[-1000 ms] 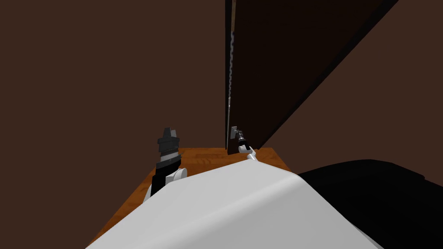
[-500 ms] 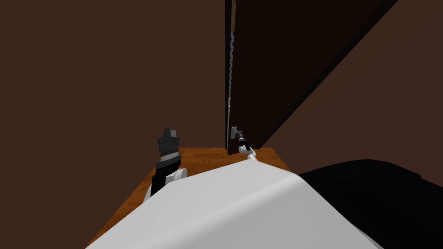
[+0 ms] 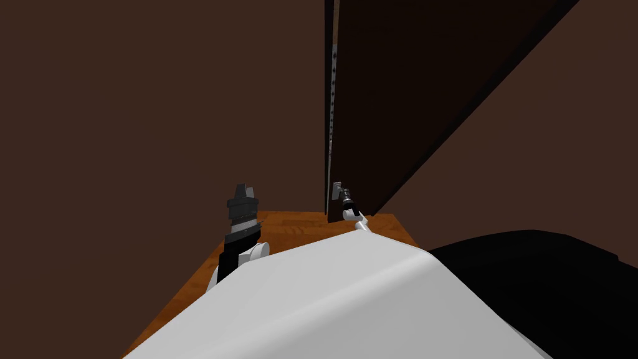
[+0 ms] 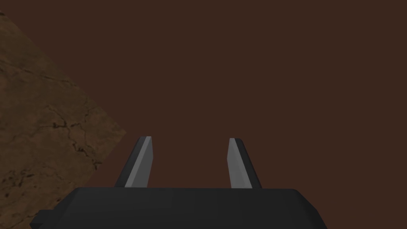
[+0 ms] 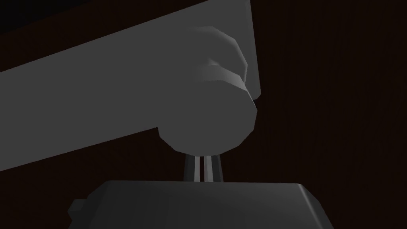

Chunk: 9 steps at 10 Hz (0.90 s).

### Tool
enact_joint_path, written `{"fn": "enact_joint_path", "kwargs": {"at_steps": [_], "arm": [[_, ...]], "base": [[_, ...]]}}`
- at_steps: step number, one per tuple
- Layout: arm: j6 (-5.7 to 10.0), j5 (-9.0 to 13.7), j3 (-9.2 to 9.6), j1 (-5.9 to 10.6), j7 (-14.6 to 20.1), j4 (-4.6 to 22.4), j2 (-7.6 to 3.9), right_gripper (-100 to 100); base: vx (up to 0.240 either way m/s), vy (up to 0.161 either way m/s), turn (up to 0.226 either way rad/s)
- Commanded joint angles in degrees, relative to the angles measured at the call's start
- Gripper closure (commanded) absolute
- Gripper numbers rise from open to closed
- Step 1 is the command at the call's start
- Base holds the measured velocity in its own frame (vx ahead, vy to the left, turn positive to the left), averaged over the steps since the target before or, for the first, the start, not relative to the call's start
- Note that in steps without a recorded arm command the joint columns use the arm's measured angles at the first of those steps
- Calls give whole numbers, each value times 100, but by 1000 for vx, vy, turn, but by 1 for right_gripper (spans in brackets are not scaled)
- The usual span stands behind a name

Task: Pull the door open

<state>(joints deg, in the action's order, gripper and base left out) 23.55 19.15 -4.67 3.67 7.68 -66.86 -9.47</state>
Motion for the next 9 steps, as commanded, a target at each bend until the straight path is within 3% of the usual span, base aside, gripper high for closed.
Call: {"fn": "enact_joint_path", "kwargs": {"at_steps": [1, 9], "arm": [[-19, 1, -15, -8, 200, -17, 6, -100], [-109, 4, -87, -43, 1156, -81, 39, -100]], "base": [[-20, -39, -30], [-49, 2, 49]]}}
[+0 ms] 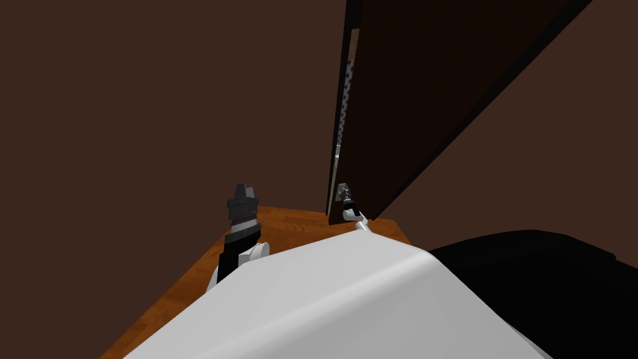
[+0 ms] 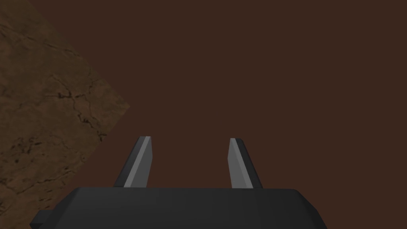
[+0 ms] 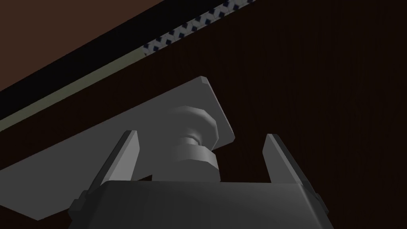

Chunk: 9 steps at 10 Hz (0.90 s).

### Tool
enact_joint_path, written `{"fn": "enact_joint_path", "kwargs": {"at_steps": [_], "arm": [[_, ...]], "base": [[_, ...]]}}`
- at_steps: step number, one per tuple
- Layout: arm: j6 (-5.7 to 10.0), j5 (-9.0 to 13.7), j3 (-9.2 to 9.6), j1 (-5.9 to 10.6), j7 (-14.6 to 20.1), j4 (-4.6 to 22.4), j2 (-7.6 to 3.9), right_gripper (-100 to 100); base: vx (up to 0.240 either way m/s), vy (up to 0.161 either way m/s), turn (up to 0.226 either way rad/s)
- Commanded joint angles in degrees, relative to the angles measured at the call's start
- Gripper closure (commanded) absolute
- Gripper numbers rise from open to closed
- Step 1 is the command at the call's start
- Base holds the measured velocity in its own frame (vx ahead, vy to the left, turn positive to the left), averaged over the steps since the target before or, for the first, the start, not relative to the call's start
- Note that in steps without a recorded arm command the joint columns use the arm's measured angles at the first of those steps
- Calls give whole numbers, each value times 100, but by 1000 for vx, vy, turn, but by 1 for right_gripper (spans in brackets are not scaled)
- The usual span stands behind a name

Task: Pull the door open

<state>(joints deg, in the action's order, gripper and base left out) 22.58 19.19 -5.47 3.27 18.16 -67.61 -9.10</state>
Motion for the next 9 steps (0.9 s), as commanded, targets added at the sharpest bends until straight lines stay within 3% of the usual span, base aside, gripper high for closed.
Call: {"fn": "enact_joint_path", "kwargs": {"at_steps": [1, 9], "arm": [[-26, 1, -19, -8, 262, -15, 7, -100], [-118, 6, -92, -39, 1357, -69, 43, -100]], "base": [[-54, -21, 49], [-42, -12, 37]]}}
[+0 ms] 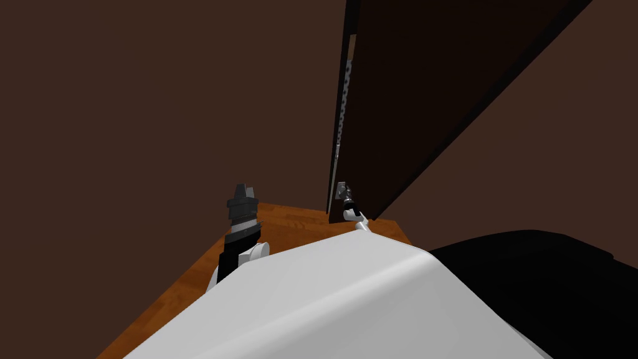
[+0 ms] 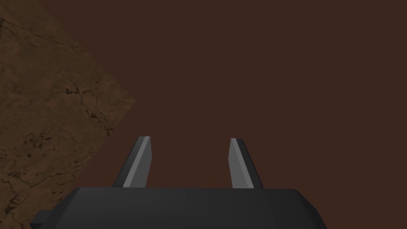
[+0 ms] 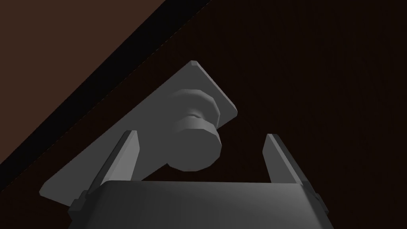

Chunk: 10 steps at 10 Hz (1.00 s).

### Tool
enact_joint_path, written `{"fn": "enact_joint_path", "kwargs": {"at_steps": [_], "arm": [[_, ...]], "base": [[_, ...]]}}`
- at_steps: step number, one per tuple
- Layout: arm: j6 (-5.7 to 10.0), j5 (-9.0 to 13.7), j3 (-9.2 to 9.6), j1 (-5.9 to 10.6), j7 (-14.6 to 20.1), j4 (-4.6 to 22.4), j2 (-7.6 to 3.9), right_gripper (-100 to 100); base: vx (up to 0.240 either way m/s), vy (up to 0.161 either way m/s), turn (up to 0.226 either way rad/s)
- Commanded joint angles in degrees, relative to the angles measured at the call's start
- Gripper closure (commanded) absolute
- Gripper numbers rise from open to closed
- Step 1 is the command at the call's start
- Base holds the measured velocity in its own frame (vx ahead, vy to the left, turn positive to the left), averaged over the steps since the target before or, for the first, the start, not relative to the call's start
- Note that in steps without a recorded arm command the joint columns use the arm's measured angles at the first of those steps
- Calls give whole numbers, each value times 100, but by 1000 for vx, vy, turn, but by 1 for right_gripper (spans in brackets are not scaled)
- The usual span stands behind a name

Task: Pull the door open

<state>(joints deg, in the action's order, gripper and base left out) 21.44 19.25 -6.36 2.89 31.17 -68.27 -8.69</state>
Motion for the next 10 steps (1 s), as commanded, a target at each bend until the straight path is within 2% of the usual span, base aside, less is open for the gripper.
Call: {"fn": "enact_joint_path", "kwargs": {"at_steps": [1, 3, 7, 8, 10], "arm": [[-20, 1, -16, -7, 264, -12, 8, -100], [-37, 2, -29, -12, 480, -21, 15, -100], [-89, 7, -71, -27, 1150, -48, 35, -100], [-89, 7, -71, -27, 1179, -48, 35, -100], [-123, 10, -99, -37, 1558, -65, 49, -100]], "base": [[-28, -6, 29], [-35, -11, 33], [-36, -11, 33], [-25, -3, 19], [-34, -5, 45]]}}
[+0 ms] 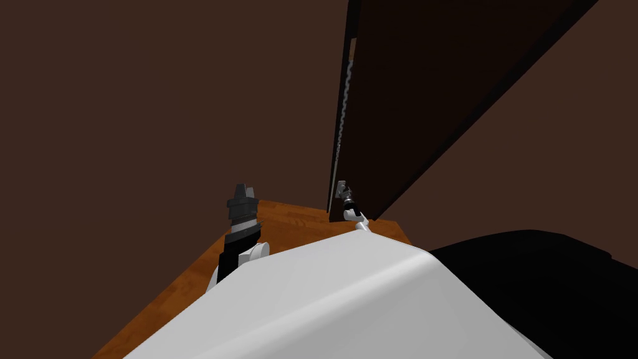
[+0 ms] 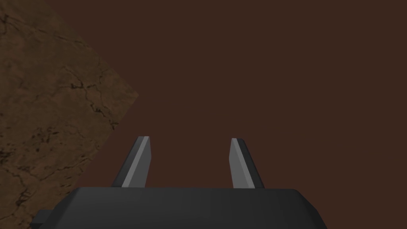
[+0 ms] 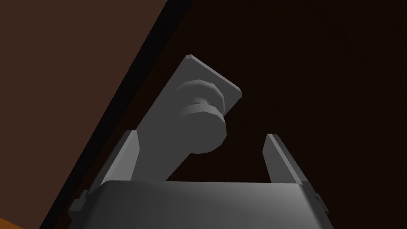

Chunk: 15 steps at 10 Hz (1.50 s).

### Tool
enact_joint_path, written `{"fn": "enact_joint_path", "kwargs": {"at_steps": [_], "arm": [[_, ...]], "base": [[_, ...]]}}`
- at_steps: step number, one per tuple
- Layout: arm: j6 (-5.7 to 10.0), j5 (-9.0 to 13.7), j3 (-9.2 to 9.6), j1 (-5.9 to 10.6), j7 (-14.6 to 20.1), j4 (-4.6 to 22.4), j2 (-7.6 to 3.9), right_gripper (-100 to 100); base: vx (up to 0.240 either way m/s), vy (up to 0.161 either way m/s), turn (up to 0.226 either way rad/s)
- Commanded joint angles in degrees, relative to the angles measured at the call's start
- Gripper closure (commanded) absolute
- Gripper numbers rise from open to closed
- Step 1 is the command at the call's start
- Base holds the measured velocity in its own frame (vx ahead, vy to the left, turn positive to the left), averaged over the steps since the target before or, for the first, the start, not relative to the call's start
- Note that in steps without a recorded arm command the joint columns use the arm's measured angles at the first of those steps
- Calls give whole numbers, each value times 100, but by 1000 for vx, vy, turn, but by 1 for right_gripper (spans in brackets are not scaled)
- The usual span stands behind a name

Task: Pull the door open

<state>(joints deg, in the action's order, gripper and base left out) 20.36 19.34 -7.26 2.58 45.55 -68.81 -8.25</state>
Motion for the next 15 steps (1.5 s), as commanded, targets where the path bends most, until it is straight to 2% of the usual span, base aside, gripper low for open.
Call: {"fn": "enact_joint_path", "kwargs": {"at_steps": [1, 5, 6, 8, 9, 15], "arm": [[-15, 1, -9, -6, 207, -11, 6, -100], [-67, 6, -51, -20, 809, -36, 27, -100], [-67, 6, -51, -20, 859, -36, 27, -100], [-101, 10, -79, -28, 1224, -51, 41, -100], [-101, 10, -79, -28, 1257, -51, 41, -100], [-194, 21, -154, -50, 2242, -90, 82, -100]], "base": [[-29, -10, 14], [-31, -9, 33], [-29, -7, 17], [-39, -7, 40], [-35, -9, 12], [-45, -8, 39]]}}
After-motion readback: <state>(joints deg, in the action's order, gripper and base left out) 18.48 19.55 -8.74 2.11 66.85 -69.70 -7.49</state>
